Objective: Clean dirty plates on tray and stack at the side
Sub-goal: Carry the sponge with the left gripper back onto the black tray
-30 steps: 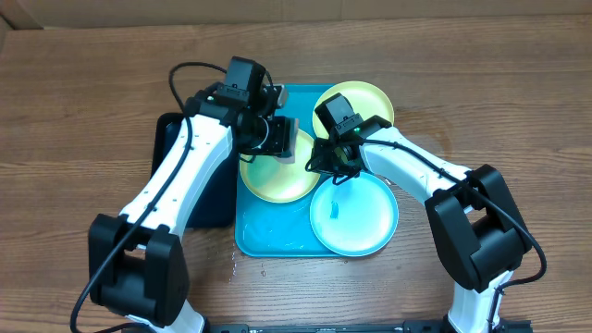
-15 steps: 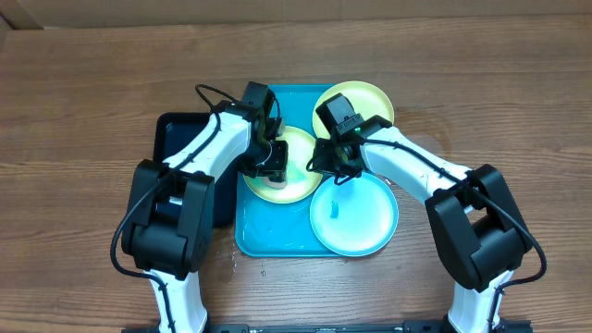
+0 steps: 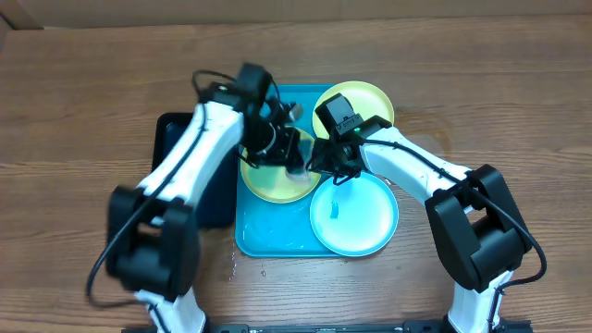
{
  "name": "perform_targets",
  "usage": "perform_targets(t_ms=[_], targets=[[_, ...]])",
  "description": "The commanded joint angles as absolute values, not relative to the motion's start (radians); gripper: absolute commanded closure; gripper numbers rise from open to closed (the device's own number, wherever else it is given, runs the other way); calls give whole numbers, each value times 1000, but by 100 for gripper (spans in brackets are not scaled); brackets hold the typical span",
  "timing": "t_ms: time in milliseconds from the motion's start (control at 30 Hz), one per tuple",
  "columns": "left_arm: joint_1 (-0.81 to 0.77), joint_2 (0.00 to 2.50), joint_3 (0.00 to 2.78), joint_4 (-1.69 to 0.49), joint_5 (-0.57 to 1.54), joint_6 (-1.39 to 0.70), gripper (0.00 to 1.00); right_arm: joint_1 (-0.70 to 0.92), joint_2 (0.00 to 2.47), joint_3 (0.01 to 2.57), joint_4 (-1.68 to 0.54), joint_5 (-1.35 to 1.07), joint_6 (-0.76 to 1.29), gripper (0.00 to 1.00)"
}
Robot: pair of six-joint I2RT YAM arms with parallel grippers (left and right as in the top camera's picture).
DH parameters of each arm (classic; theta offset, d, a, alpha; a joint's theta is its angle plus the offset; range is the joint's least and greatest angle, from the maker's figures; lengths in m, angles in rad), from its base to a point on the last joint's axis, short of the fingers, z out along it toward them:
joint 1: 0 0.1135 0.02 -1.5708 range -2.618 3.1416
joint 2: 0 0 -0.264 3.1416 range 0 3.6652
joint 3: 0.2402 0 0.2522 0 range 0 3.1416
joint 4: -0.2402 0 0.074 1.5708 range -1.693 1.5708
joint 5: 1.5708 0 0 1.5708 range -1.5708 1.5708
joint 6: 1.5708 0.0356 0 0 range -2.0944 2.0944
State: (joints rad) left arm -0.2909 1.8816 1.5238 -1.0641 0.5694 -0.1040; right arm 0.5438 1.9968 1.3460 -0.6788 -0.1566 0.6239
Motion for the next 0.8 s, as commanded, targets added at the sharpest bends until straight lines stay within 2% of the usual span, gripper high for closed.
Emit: perform_targets(t_ms=[0, 233, 400, 767], targets=[[-252, 1704, 1587, -1119, 331, -132, 96, 550, 1992, 1348, -674, -167, 622, 96], [-202, 1613, 1587, -1272, -31, -237, 96, 550, 1992, 1348, -674, -167, 622, 96], [-162, 1616, 1552, -1308, -64, -244, 96, 550, 1992, 1348, -674, -167, 622, 96], [-132, 1616, 1383, -1232, -194, -305, 96, 550, 1992, 1348, -675, -167, 622, 96]])
